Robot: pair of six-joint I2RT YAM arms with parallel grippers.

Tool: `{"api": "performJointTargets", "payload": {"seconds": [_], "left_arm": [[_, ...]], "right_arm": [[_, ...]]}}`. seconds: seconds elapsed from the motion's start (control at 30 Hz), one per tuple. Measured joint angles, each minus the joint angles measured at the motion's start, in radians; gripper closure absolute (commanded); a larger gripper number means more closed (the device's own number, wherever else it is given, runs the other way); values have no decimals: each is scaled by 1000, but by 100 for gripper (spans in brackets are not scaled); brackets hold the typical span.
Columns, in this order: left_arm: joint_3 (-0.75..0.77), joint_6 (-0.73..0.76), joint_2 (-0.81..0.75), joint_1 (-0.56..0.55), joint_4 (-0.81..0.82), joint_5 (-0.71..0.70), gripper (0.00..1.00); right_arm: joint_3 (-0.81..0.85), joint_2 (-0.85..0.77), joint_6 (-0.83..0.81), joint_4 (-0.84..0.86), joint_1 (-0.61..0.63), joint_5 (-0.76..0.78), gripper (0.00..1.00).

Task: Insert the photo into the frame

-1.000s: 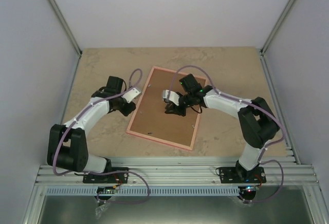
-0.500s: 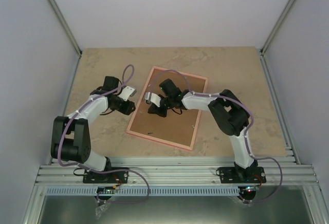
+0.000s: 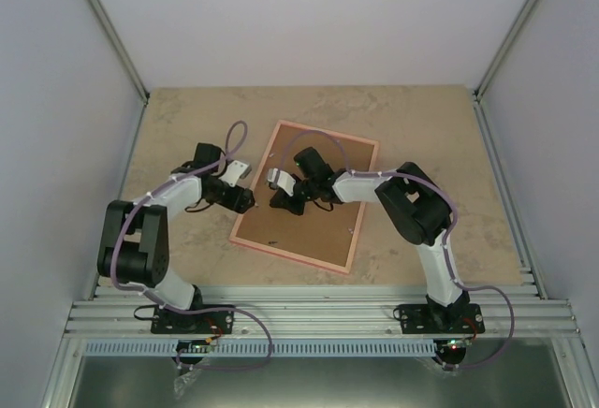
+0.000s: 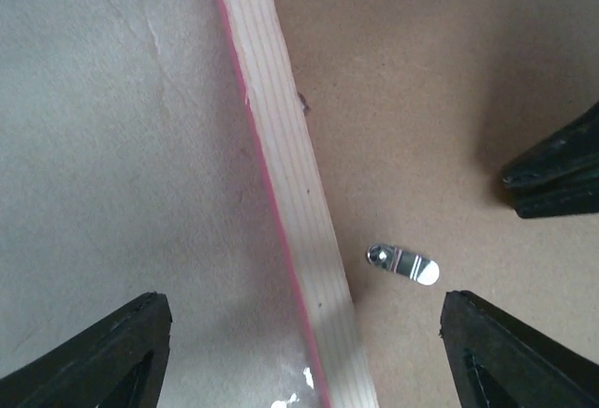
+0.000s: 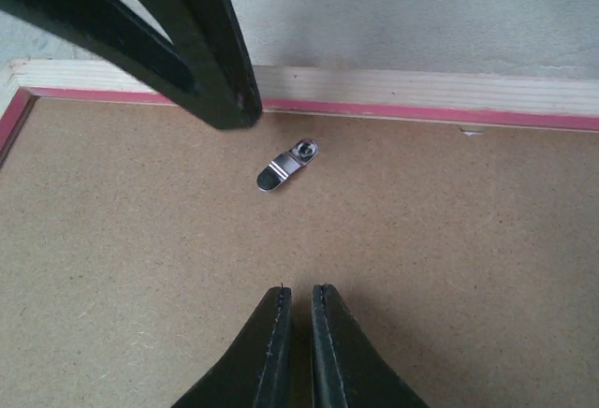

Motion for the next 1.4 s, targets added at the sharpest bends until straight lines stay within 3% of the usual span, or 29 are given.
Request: {"api": "performJointTargets", "payload": {"seconds": [0.73,0.93,1.2,1.4], "left_arm": [[80,-105,145,-95,42,-79,30],[81,-67,144,-105,41,-101,30],[119,62,142,4,-70,37,30],[101,142,130,3,-108,90,35]], "right_arm": [[-24,-3,18,43,0,0,90],[-28,-3,17,49,-1,1,90],[-29,-4,17,50,-1,1,91],[-29,-4,17,50,-1,1,91]]}}
